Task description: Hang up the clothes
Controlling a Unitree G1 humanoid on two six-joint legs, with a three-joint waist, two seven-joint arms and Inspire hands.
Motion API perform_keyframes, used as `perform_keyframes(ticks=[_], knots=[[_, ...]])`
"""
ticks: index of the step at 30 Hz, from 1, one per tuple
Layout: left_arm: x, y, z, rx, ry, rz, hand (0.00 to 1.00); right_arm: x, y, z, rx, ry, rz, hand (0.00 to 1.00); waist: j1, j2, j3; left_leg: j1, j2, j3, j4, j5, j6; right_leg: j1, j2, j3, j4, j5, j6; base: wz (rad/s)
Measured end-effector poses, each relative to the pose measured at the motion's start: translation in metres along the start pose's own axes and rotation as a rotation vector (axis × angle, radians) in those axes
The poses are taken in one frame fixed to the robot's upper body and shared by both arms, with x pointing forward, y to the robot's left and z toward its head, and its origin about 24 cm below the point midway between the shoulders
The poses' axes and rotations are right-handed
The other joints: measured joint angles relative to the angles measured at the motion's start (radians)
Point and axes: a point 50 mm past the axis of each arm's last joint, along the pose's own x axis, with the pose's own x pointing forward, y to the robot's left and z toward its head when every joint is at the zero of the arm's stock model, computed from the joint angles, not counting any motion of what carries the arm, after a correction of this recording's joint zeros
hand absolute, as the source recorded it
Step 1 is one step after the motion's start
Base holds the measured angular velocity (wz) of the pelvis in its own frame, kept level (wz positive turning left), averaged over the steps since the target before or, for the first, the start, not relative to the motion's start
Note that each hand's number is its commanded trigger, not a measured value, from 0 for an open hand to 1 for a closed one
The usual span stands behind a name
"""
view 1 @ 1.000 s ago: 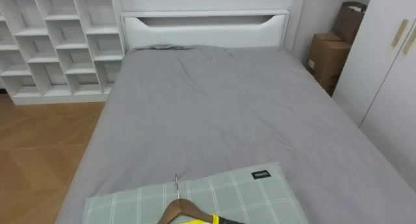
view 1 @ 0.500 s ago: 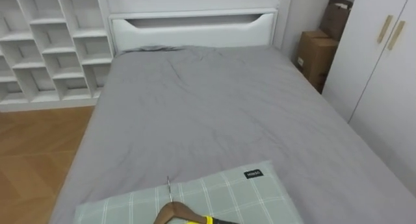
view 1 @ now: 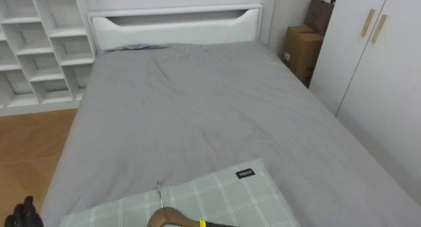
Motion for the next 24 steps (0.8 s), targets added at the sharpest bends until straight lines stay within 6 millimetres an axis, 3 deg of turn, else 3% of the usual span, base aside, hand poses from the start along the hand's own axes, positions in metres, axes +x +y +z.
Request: perform_keyframes(ticks=[7,11,17,24], knots=[[0.0,-0.001,0.004,0.006,-0.021,-0.033,0.0,0.0,0.0,0.0,-0.001,-0.001,0.003,0.0,0.0,0.0,0.002,0.005,0.002,0.019,-0.001,0.0,0.0,0.0,0.004,0.013,0.0,0.0,0.0,-0.05],[-0.002,-0.004,0.006,0.027,-0.042,-0.057,0.0,0.0,0.0,0.0,-0.003,-0.001,0.004,0.0,0.0,-0.003,0.008,0.005,0.001,0.021,-0.003,0.0,0.0,-0.004,0.006,0.021,0.001,0.0,0.0,-0.03],[-0.008,-0.014,0.009,0.058,-0.077,-0.112,0.0,0.0,0.0,-0.002,0.002,-0.005,-0.003,0.0,-0.011,-0.008,0.0053,0.006,0.001,0.022,-0.002,0.0,0.0,-0.005,0.007,0.027,0.002,0.001,0.0,-0.03],[-0.015,-0.023,0.004,0.076,-0.058,-0.161,0.0,0.001,0.003,-0.003,0.014,-0.01,-0.007,0.0,-0.029,-0.017,0.0085,0.01,0.002,0.024,-0.003,0.0,0.0,-0.002,0.011,0.035,0.0,0.002,-0.001,-0.02]])
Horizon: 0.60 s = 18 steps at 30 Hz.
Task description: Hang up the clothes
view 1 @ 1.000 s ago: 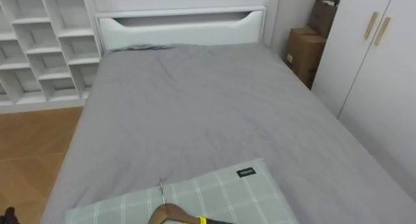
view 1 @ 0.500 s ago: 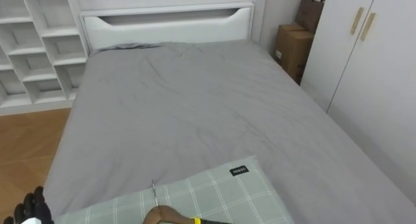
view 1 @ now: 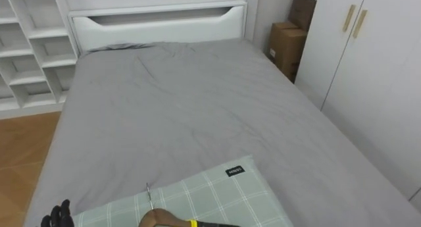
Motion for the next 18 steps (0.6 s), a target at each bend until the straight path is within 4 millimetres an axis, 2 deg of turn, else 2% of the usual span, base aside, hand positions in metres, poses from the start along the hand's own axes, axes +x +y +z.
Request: perform_keyframes(ticks=[10,11,13,18], knots=[[0.0,-0.007,-0.006,0.029,0.033,-0.047,0.0,0.001,0.002,0.0,-0.032,0.006,0.003,0.0,-0.006,-0.011,0.0034,-0.007,0.0,0.02,0.001,0.0,0.0,-0.013,0.001,0.01,0.002,0.003,-0.001,-0.03],[0.001,-0.007,-0.005,0.028,0.03,-0.049,0.0,0.001,0.003,0.001,-0.041,0.005,0.006,0.0,-0.006,-0.016,0.0013,-0.015,0.0,0.023,0.003,0.0,0.0,-0.023,0.001,0.012,0.006,0.003,-0.001,-0.08],[0.003,-0.008,0.0,0.026,0.015,-0.049,0.0,0.001,0.004,0.001,-0.046,0.003,0.01,0.0,-0.005,-0.019,0.0032,-0.026,-0.001,0.025,0.003,0.0,0.0,-0.039,0.0,0.014,0.014,0.003,-0.002,-0.06],[0.011,-0.01,0.015,0.02,-0.03,-0.074,0.0,0.002,0.008,0.008,-0.076,-0.007,0.022,0.0,-0.009,-0.019,0.0018,-0.053,-0.001,0.026,0.013,0.0,0.0,-0.058,-0.001,0.015,0.013,0.008,-0.005,-0.01]])
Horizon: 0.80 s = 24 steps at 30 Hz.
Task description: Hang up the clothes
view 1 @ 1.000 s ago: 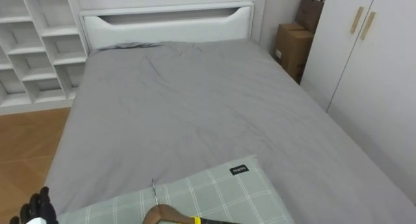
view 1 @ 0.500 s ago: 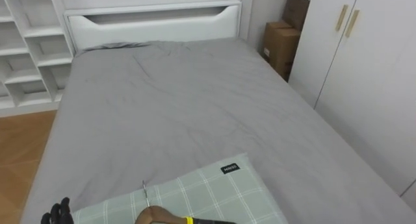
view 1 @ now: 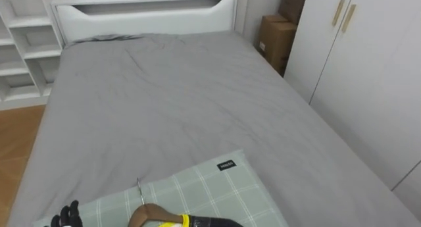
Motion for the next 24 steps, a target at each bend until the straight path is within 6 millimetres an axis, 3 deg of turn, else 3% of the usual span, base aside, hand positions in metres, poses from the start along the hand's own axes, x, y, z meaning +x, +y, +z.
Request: perform_keyframes(ticks=[5,14,18,24], knots=[[0.016,0.003,0.02,-0.004,-0.04,0.007,0.0,0.001,0.002,0.007,-0.007,-0.009,-0.008,0.0,0.002,0.0,-0.0044,-0.039,0.0,0.003,0.007,0.0,0.0,-0.037,-0.001,0.002,-0.001,0.012,-0.004,-0.03],[0.032,0.003,0.04,0.003,-0.071,0.002,0.0,0.005,0.013,0.031,-0.074,-0.041,0.003,0.0,-0.027,0.004,0.0005,-0.137,-0.011,0.003,0.02,0.016,0.003,-0.123,-0.011,0.004,-0.014,0.043,-0.008,-0.02],[0.044,0.003,0.057,0.023,-0.104,-0.015,0.0,0.007,0.022,0.046,-0.118,-0.06,0.023,0.0,-0.043,0.008,0.0068,-0.165,-0.015,-0.005,0.025,0.018,0.006,-0.143,-0.019,-0.006,-0.018,0.05,-0.007,0.08],[0.051,0.006,0.07,0.007,-0.137,-0.011,0.0,0.008,0.026,0.051,-0.164,-0.061,0.03,0.0,-0.042,0.013,0.0099,-0.17,-0.015,-0.006,0.028,0.019,0.006,-0.144,-0.02,-0.008,-0.018,0.051,-0.006,0.0]])
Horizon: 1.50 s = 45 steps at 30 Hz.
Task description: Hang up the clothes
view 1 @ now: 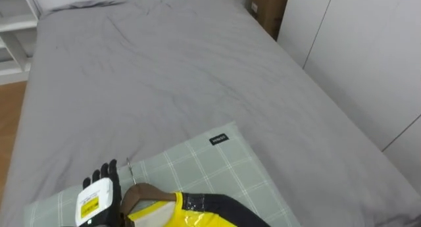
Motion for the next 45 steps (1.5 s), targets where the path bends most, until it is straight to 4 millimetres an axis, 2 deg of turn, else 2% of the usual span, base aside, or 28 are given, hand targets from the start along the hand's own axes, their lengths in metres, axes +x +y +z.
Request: perform_keyframes(ticks=[5,12,21,23,25,29,45], knots=[[-0.009,-0.014,-0.011,-0.002,0.058,-0.067,0.0,0.0,0.0,-0.001,0.003,0.003,0.0,0.0,-0.001,0.0,0.0009,-0.003,0.0,-0.005,-0.004,0.003,0.0,-0.001,-0.001,-0.007,-0.002,0.0,0.0,0.03],[-0.015,-0.021,-0.013,-0.006,0.064,-0.09,0.0,0.0,-0.001,-0.002,0.025,0.002,-0.001,0.0,0.003,-0.002,0.0004,-0.007,-0.003,-0.006,-0.003,0.004,0.002,-0.003,-0.006,-0.012,0.0,-0.001,0.002,0.02],[-0.026,-0.028,-0.023,-0.002,0.084,-0.115,0.0,0.0,0.0,-0.003,0.025,0.005,-0.004,0.0,0.009,-0.005,-0.0055,-0.018,-0.004,-0.022,0.0,0.004,0.002,-0.009,-0.01,-0.029,0.002,-0.001,0.002,0.04],[-0.034,-0.034,-0.031,-0.001,0.096,-0.142,0.0,0.0,0.0,-0.004,0.025,0.006,-0.004,0.0,0.01,-0.003,-0.01,-0.017,-0.004,-0.021,-0.001,0.004,0.002,-0.009,-0.01,-0.032,0.001,-0.001,0.001,0.0],[-0.038,-0.037,-0.034,0.001,0.105,-0.156,0.0,0.0,0.0,-0.005,0.029,0.007,-0.005,0.0,0.01,-0.004,-0.0099,-0.018,-0.003,-0.022,-0.001,0.004,0.002,-0.009,-0.01,-0.033,0.0,-0.001,0.001,0.0],[-0.043,-0.04,-0.038,0.0,0.109,-0.182,0.0,-0.001,-0.001,-0.007,0.034,0.012,-0.006,0.0,0.028,-0.005,-0.0109,-0.017,-0.004,-0.019,-0.002,0.004,0.002,-0.011,-0.01,-0.028,0.002,-0.001,0.001,-0.03],[-0.048,-0.044,-0.042,0.006,0.126,-0.223,0.0,0.0,0.0,-0.008,0.035,0.022,0.0,0.0,0.031,-0.011,-0.0126,-0.013,-0.006,-0.017,-0.003,0.005,0.001,-0.012,-0.01,-0.026,0.004,-0.001,0.001,0.0]])
